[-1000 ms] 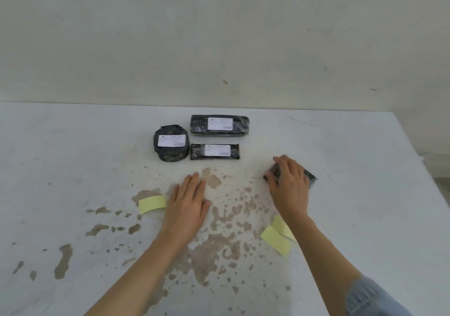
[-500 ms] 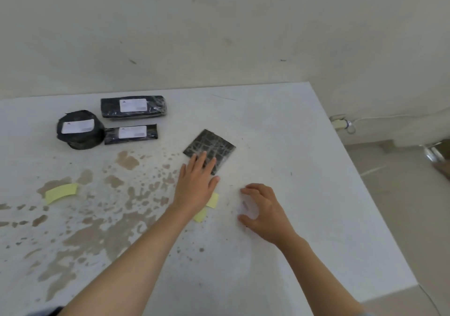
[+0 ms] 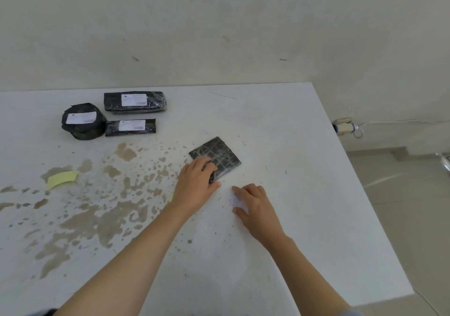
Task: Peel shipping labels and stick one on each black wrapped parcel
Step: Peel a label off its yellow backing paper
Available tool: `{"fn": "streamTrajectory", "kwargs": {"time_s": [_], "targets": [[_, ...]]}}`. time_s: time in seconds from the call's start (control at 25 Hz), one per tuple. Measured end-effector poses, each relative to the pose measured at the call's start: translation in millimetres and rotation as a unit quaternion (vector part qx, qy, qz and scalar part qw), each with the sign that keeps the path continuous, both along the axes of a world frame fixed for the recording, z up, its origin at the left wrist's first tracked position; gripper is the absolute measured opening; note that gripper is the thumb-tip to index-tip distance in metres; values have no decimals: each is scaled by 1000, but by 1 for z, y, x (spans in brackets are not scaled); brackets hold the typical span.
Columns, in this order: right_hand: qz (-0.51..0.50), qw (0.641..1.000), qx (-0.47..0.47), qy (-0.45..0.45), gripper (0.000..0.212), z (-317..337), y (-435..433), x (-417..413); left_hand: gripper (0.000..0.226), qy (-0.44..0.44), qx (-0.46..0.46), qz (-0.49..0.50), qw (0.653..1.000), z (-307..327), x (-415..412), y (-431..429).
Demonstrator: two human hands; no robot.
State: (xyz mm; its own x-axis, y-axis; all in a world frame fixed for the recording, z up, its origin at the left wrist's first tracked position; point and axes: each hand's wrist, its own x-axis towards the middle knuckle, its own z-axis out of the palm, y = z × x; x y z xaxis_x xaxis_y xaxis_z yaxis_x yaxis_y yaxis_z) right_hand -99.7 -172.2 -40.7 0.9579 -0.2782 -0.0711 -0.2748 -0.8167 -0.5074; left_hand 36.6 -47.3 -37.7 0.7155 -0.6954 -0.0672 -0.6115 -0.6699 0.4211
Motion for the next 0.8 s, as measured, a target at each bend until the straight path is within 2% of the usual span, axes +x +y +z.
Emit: {"fn": "streamTrajectory", "kwargs": {"time_s": [0.2, 0.32, 0.4, 0.52, 0.68, 0.8], "targets": [[26, 1000, -10, -5, 39, -2, -6, 5, 22, 12, -25, -38, 999, -4, -8, 7], [30, 999, -25, -15, 31, -5, -9, 4, 25, 7, -35, -34, 999, -3, -14, 10], [23, 998, -21, -47, 26, -10, -8, -4, 24, -51, -80, -20, 995, -4, -27, 13], [29, 997, -34, -62, 37, -16, -9, -16, 16, -119, -95, 1, 988, -10, -55, 15], [-1, 995, -82, -49, 44, -17, -10, -20, 27, -57, -65, 69, 994, -21, -78, 4], [-46, 994, -89, -41, 52, -19, -7, -23, 29, 10, -95, 123, 988, -17, -86, -5]]}}
